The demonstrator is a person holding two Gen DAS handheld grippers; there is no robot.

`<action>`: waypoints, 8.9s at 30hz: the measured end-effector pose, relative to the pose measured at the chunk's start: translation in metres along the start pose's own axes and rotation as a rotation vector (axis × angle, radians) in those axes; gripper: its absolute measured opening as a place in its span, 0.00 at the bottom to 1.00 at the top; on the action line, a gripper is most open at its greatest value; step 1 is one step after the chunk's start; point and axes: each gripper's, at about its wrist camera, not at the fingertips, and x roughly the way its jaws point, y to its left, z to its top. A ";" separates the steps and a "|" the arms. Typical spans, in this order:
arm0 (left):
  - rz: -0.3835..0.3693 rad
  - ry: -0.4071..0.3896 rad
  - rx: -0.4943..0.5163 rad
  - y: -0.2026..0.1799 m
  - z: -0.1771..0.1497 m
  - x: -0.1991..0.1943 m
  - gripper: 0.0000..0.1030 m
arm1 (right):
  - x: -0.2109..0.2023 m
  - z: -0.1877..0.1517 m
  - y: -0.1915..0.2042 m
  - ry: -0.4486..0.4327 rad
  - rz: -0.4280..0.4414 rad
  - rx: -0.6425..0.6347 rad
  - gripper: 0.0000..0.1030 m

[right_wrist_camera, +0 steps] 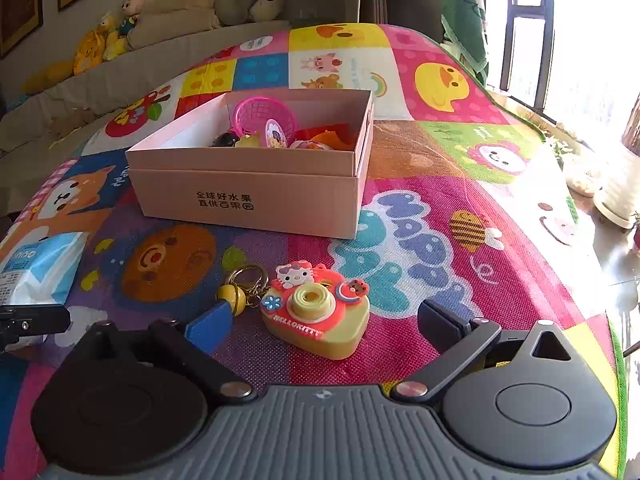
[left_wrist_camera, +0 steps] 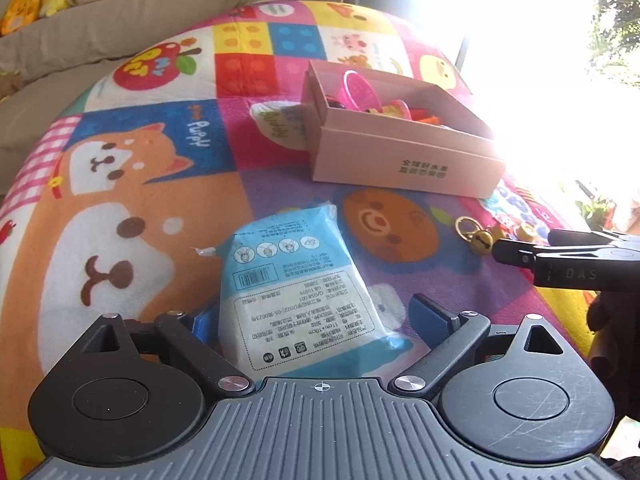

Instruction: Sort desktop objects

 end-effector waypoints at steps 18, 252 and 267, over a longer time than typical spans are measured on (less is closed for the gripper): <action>0.054 0.009 0.061 -0.015 -0.007 0.006 1.00 | 0.003 0.001 -0.007 0.020 0.024 0.047 0.96; 0.198 -0.031 0.024 -0.014 0.021 0.049 1.00 | 0.030 0.013 0.020 0.046 0.039 -0.074 1.00; 0.197 -0.032 0.023 -0.013 0.021 0.049 1.00 | 0.025 0.005 0.021 0.004 0.034 -0.067 1.00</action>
